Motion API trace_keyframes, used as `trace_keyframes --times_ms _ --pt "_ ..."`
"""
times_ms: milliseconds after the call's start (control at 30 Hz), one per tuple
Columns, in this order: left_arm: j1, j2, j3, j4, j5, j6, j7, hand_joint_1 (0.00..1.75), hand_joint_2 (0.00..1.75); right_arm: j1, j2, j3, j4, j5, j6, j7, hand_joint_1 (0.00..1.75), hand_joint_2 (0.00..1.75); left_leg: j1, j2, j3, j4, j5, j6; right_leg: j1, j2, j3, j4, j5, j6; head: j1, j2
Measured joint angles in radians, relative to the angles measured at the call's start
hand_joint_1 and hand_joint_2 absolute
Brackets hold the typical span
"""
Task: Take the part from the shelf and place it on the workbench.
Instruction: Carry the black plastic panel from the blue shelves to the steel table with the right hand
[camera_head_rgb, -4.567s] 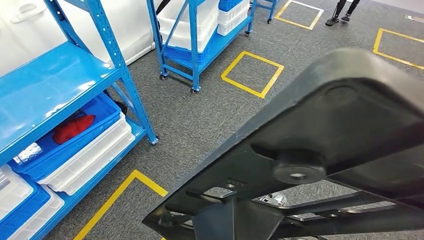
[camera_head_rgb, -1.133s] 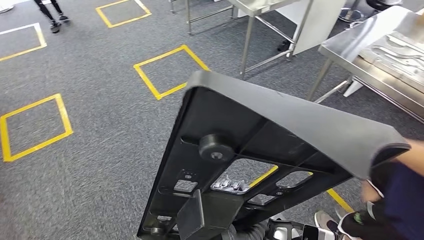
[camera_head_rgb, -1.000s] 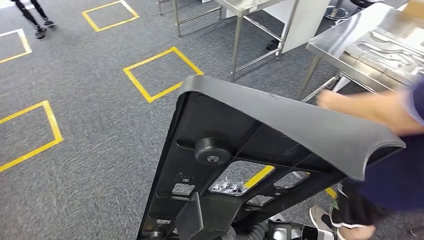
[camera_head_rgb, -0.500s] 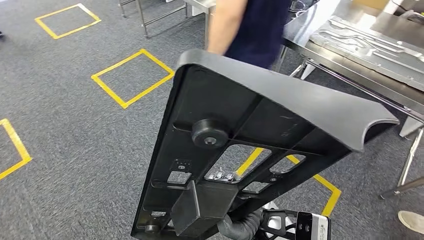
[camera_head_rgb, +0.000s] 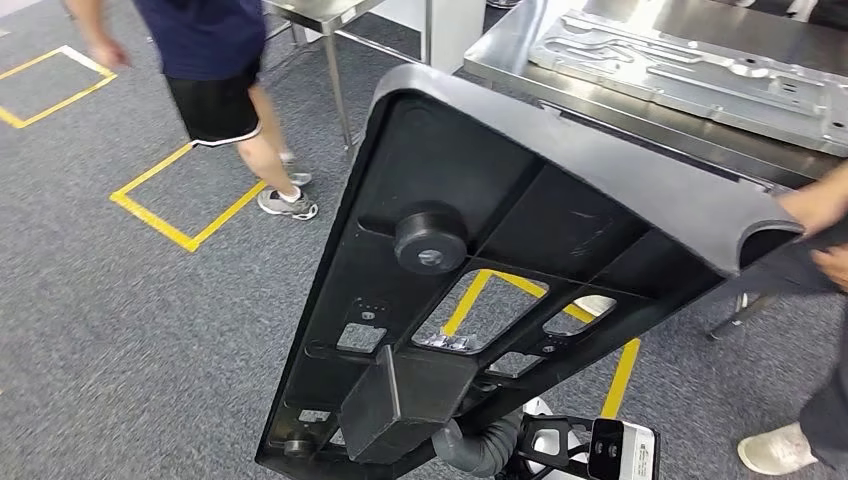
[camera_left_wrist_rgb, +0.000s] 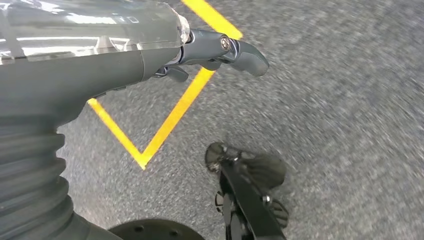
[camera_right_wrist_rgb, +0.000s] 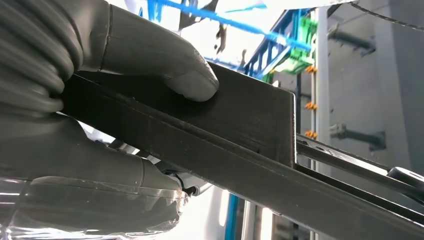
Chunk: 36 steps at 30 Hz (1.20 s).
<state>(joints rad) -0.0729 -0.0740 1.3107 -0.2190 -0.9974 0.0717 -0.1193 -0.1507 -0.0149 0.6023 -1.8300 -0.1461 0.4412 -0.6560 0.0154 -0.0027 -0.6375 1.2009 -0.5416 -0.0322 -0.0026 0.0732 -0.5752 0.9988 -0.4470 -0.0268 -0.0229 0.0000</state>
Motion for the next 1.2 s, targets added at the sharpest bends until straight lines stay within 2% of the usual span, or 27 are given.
trace_keyframes --times_ms 67,133,200,233,267,333,400,433,467,500,567,600,633,700,733,767,800,833,867,900,933,967,1000,1033,1067,1133,1200 --pt "-0.001 0.001 -0.001 0.000 -0.009 -0.006 -0.002 0.00 1.75 -0.002 0.000 0.000 0.000 -0.001 -0.009 0.000 1.75 1.75 0.005 -0.046 0.056 -0.134 0.059 0.006 0.000 0.024 -0.002 0.008 -0.004 0.007 0.000 0.000" --pt "-0.003 0.002 -0.002 0.000 -0.015 -0.012 -0.001 0.00 1.75 -0.006 0.000 0.000 0.000 -0.005 -0.014 0.000 1.75 1.75 0.005 -0.076 0.077 -0.187 0.069 0.014 -0.001 0.045 -0.012 0.013 -0.003 0.019 0.000 0.000" --pt "-0.007 0.001 -0.004 0.000 -0.019 -0.016 -0.001 0.00 1.75 -0.010 0.000 0.000 0.000 -0.011 -0.015 0.000 1.75 1.75 0.004 -0.058 0.079 -0.191 0.072 0.025 -0.003 0.061 -0.019 0.012 0.000 0.032 0.000 0.000" --pt "-0.009 0.001 -0.004 0.000 -0.021 -0.017 -0.002 0.00 1.75 -0.013 -0.001 -0.001 0.000 -0.015 -0.015 0.000 1.75 1.75 0.005 -0.047 0.080 -0.195 0.074 0.032 -0.002 0.047 -0.022 0.018 -0.004 0.037 0.000 0.000" --pt "-0.011 0.001 -0.005 0.000 -0.022 -0.017 -0.003 0.00 1.75 -0.019 -0.001 -0.001 -0.001 -0.019 -0.015 0.001 1.75 1.75 0.007 -0.034 0.081 -0.199 0.077 0.039 0.000 0.021 -0.033 0.040 -0.018 0.040 0.000 0.000" --pt "-0.012 0.000 -0.007 0.000 -0.023 -0.018 -0.006 0.00 1.75 -0.033 -0.001 -0.002 -0.002 -0.028 -0.017 0.003 1.75 1.75 0.006 -0.007 0.082 -0.203 0.078 0.048 0.000 -0.044 -0.085 0.144 -0.074 0.046 0.000 0.000" --pt "-0.010 0.001 -0.009 0.000 -0.024 -0.017 -0.006 0.00 1.75 -0.042 -0.001 -0.002 -0.002 -0.033 -0.018 0.004 1.75 1.75 0.003 0.022 0.082 -0.202 0.075 0.051 -0.005 -0.065 -0.149 0.269 -0.123 0.051 0.000 0.000" --pt "-0.010 0.001 -0.010 0.000 -0.024 -0.017 -0.006 0.00 1.75 -0.043 -0.001 -0.002 -0.002 -0.034 -0.019 0.005 1.75 1.75 0.002 0.035 0.083 -0.202 0.074 0.051 -0.008 -0.068 -0.163 0.295 -0.123 0.053 0.000 0.000" --pt "-0.011 0.001 -0.011 0.000 -0.025 -0.017 -0.006 0.00 1.75 -0.044 -0.001 -0.002 -0.002 -0.035 -0.020 0.005 1.75 1.75 0.002 0.048 0.085 -0.202 0.072 0.050 -0.009 -0.071 -0.154 0.277 -0.103 0.053 0.000 0.000" --pt "-0.012 0.001 -0.012 0.000 -0.026 -0.017 -0.006 0.00 1.75 -0.046 -0.001 -0.002 -0.002 -0.035 -0.021 0.005 1.75 1.75 0.002 0.059 0.088 -0.202 0.070 0.047 -0.009 -0.079 -0.124 0.220 -0.069 0.052 0.000 0.000" --pt "-0.015 0.001 -0.016 0.000 -0.031 -0.016 -0.003 0.00 1.75 -0.055 -0.001 -0.002 -0.002 -0.037 -0.027 0.006 1.75 1.75 0.000 0.078 0.096 -0.202 0.064 0.040 -0.003 -0.125 -0.048 0.075 -0.013 0.043 0.000 0.000" --pt "-0.016 0.001 -0.019 0.000 -0.035 -0.015 0.000 0.00 1.75 -0.062 -0.001 -0.002 -0.002 -0.039 -0.031 0.007 1.75 1.75 -0.002 0.087 0.099 -0.202 0.061 0.035 0.003 -0.143 -0.025 0.030 -0.001 0.037 0.000 0.000" --pt "-0.017 0.000 -0.022 0.000 -0.038 -0.014 0.004 0.00 1.75 -0.069 -0.001 -0.003 -0.002 -0.042 -0.036 0.008 1.75 1.75 -0.004 0.096 0.101 -0.202 0.059 0.030 0.008 -0.152 -0.017 0.010 0.000 0.032 0.000 0.000" --pt "-0.019 0.000 -0.026 0.000 -0.042 -0.013 0.011 0.00 1.75 -0.079 -0.001 -0.005 -0.002 -0.052 -0.045 0.009 1.75 1.75 -0.005 0.115 0.106 -0.204 0.055 0.018 0.010 -0.130 -0.019 0.007 0.002 0.025 0.000 0.000" --pt "-0.022 0.001 -0.027 0.000 -0.043 -0.012 0.014 0.00 1.75 -0.082 -0.002 -0.006 -0.002 -0.057 -0.048 0.009 1.75 1.75 -0.003 0.110 0.107 -0.200 0.049 0.013 0.008 -0.118 -0.017 0.003 0.004 0.020 0.000 0.000" --pt "-0.024 0.002 -0.028 0.000 -0.043 -0.012 0.016 0.00 1.75 -0.086 -0.002 -0.006 -0.002 -0.063 -0.050 0.010 1.75 1.75 -0.001 0.094 0.102 -0.181 0.035 0.008 0.004 -0.107 -0.015 -0.001 0.007 0.014 0.000 0.000" --pt "-0.025 0.002 -0.028 0.000 -0.043 -0.012 0.017 0.00 1.75 -0.091 -0.002 -0.006 -0.002 -0.068 -0.051 0.010 1.75 1.75 0.001 0.069 0.087 -0.142 0.010 0.004 0.000 -0.096 -0.013 -0.005 0.010 0.008 0.000 0.000" --pt "-0.025 0.002 -0.028 0.000 -0.043 -0.011 0.017 0.00 1.75 -0.096 -0.003 -0.007 -0.001 -0.072 -0.052 0.010 1.75 1.75 0.002 0.041 0.060 -0.083 -0.021 0.002 -0.001 -0.085 -0.012 -0.007 0.011 0.004 0.000 0.000" --pt "-0.023 0.002 -0.028 0.000 -0.043 -0.010 0.018 0.00 1.75 -0.100 -0.003 -0.007 -0.001 -0.076 -0.054 0.010 1.75 1.75 0.003 0.023 0.025 -0.011 -0.054 0.000 -0.001 -0.072 -0.013 -0.006 0.011 0.001 0.000 0.000" --pt "-0.020 0.002 -0.028 0.000 -0.043 -0.009 0.019 0.00 1.75 -0.101 -0.004 -0.007 0.000 -0.079 -0.057 0.011 1.75 1.75 0.003 0.015 -0.009 0.053 -0.075 -0.002 -0.001 -0.058 -0.013 -0.005 0.011 0.000 0.000 0.000" --pt "-0.018 0.002 -0.028 0.000 -0.044 -0.008 0.021 0.00 1.75 -0.102 -0.005 -0.007 0.002 -0.083 -0.060 0.012 1.75 1.75 0.003 0.012 -0.030 0.088 -0.078 -0.002 0.000 -0.043 -0.014 -0.004 0.011 0.000 0.000 0.000" --pt "-0.018 0.002 -0.028 0.000 -0.045 -0.007 0.022 0.00 1.75 -0.104 -0.007 -0.007 0.003 -0.087 -0.065 0.013 1.75 1.75 0.003 0.010 -0.034 0.084 -0.060 -0.002 0.000 -0.028 -0.013 -0.002 0.011 0.000 0.000 0.000" --pt "-0.018 0.002 -0.028 0.000 -0.046 -0.006 0.023 0.00 1.75 -0.106 -0.008 -0.007 0.004 -0.091 -0.069 0.015 1.75 1.75 0.004 0.006 -0.019 0.040 -0.024 -0.001 -0.001 -0.013 -0.012 0.001 0.010 0.002 0.000 0.000" --pt "-0.019 0.002 -0.028 0.000 -0.046 -0.005 0.023 0.00 1.75 -0.110 -0.009 -0.007 0.004 -0.096 -0.075 0.018 1.75 1.75 0.006 -0.005 0.009 -0.031 0.019 0.001 -0.001 0.000 -0.011 0.003 0.008 0.004 0.000 0.000" --pt "-0.020 0.002 -0.028 0.000 -0.047 -0.004 0.023 0.00 1.75 -0.114 -0.010 -0.007 0.004 -0.100 -0.080 0.020 1.75 1.75 0.007 -0.023 0.039 -0.100 0.048 0.004 0.000 0.012 -0.012 0.007 0.006 0.008 0.000 0.000" --pt "-0.021 0.003 -0.028 0.000 -0.048 -0.003 0.023 0.00 1.75 -0.120 -0.011 -0.007 0.003 -0.106 -0.090 0.024 1.75 1.75 0.007 -0.050 0.073 -0.179 0.070 0.013 0.000 0.033 -0.017 0.013 0.005 0.019 0.000 0.000" --pt "-0.023 0.003 -0.029 0.000 -0.050 -0.004 0.023 0.00 1.75 -0.121 -0.016 -0.007 0.001 -0.108 -0.099 0.027 1.75 1.75 0.005 -0.044 0.077 -0.187 0.069 0.025 -0.002 0.051 -0.024 0.012 0.009 0.033 0.000 0.000"
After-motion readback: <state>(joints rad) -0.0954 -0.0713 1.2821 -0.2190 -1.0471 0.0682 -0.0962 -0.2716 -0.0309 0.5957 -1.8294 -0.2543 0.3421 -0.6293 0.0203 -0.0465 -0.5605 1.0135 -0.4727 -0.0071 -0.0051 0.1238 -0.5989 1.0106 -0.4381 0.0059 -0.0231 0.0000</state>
